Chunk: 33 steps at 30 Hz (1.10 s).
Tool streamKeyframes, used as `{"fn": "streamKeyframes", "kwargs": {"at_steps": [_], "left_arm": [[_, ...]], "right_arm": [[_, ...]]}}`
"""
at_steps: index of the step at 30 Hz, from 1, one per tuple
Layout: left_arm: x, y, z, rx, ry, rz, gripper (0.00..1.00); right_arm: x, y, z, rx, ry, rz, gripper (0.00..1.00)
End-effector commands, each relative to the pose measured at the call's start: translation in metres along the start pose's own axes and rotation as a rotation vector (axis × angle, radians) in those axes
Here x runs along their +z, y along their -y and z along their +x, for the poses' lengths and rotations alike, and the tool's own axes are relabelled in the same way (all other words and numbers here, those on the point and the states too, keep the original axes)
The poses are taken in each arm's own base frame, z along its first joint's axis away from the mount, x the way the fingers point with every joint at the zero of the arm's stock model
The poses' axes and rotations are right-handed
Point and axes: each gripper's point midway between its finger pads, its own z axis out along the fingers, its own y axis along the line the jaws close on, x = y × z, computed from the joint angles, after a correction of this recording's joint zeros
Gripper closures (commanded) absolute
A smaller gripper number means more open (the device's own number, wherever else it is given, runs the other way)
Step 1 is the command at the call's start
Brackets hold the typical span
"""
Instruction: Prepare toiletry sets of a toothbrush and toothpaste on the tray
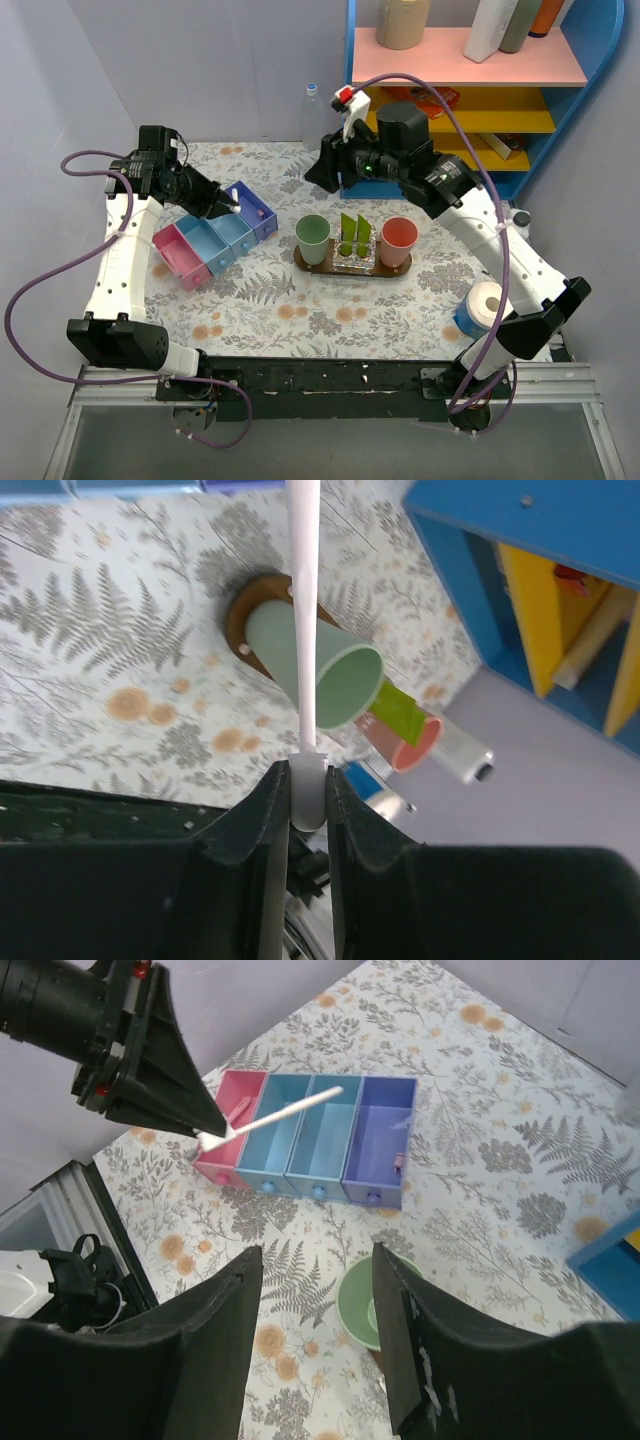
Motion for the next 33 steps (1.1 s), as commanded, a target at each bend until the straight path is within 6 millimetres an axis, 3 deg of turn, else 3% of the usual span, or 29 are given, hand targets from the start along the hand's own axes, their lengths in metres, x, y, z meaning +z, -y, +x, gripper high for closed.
{"fn": "streamKeyframes", "kwargs": {"at_steps": [1, 5, 6, 7, 8, 9, 10, 11, 12, 15, 16, 18, 19, 21, 23, 30, 33], "left_arm": [[-0.020, 0.032, 0.024, -0.099, -0.131, 0.165, 1.00], [-0.028, 0.035, 0.022, -0.111, -0.090, 0.204, 1.00], [-0.029, 0.035, 0.022, -0.124, -0.079, 0.213, 1.00], [-0.032, 0.029, 0.028, -0.130, -0.075, 0.223, 1.00], [-0.033, 0.032, 0.027, -0.130, -0.060, 0.253, 1.00], [-0.032, 0.030, 0.028, -0.155, -0.061, 0.262, 1.00], [-0.034, 0.029, 0.032, -0.159, -0.067, 0.280, 1.00], [-0.035, 0.023, 0.037, -0.164, -0.066, 0.289, 1.00], [-0.037, 0.021, 0.040, -0.166, -0.065, 0.296, 1.00], [-0.047, 0.015, 0.046, -0.148, -0.049, 0.310, 1.00], [-0.049, 0.014, 0.048, -0.129, -0.046, 0.313, 1.00], [-0.055, 0.011, 0.053, -0.116, -0.047, 0.319, 1.00], [-0.057, 0.008, 0.055, -0.118, -0.046, 0.317, 1.00], [-0.059, 0.003, 0.063, -0.120, -0.068, 0.324, 1.00], [-0.060, -0.001, 0.068, -0.112, -0.085, 0.320, 1.00], [-0.064, -0.013, 0.082, -0.081, -0.129, 0.287, 1.00], [-0.065, -0.017, 0.087, -0.070, -0.155, 0.272, 1.00]], "right_arm": [[0.026, -0.036, 0.000, -0.124, 0.058, -0.068, 0.41], [0.032, -0.059, 0.006, -0.183, 0.092, -0.110, 0.36], [0.037, -0.057, 0.018, -0.209, 0.077, -0.100, 0.35], [0.034, -0.069, 0.012, -0.234, 0.124, -0.120, 0.34], [0.035, -0.071, 0.019, -0.242, 0.131, -0.122, 0.33], [0.041, -0.068, 0.041, -0.237, 0.102, -0.115, 0.33], [0.035, -0.077, 0.031, -0.289, 0.181, -0.137, 0.32], [0.035, -0.080, 0.036, -0.302, 0.195, -0.147, 0.32], [0.041, -0.078, 0.056, -0.310, 0.180, -0.144, 0.32], [0.033, -0.094, 0.057, -0.376, 0.276, -0.159, 0.32], [0.036, -0.100, 0.081, -0.405, 0.254, -0.171, 0.32], [0.032, -0.105, 0.078, -0.424, 0.337, -0.162, 0.33], [0.034, -0.109, 0.095, -0.428, 0.325, -0.174, 0.34], [0.030, -0.116, 0.092, -0.434, 0.380, -0.176, 0.36], [0.030, -0.119, 0.103, -0.449, 0.388, -0.176, 0.37], [0.033, -0.127, 0.097, -0.518, 0.462, -0.153, 0.38], [0.036, -0.131, 0.095, -0.530, 0.480, -0.169, 0.44]]}}
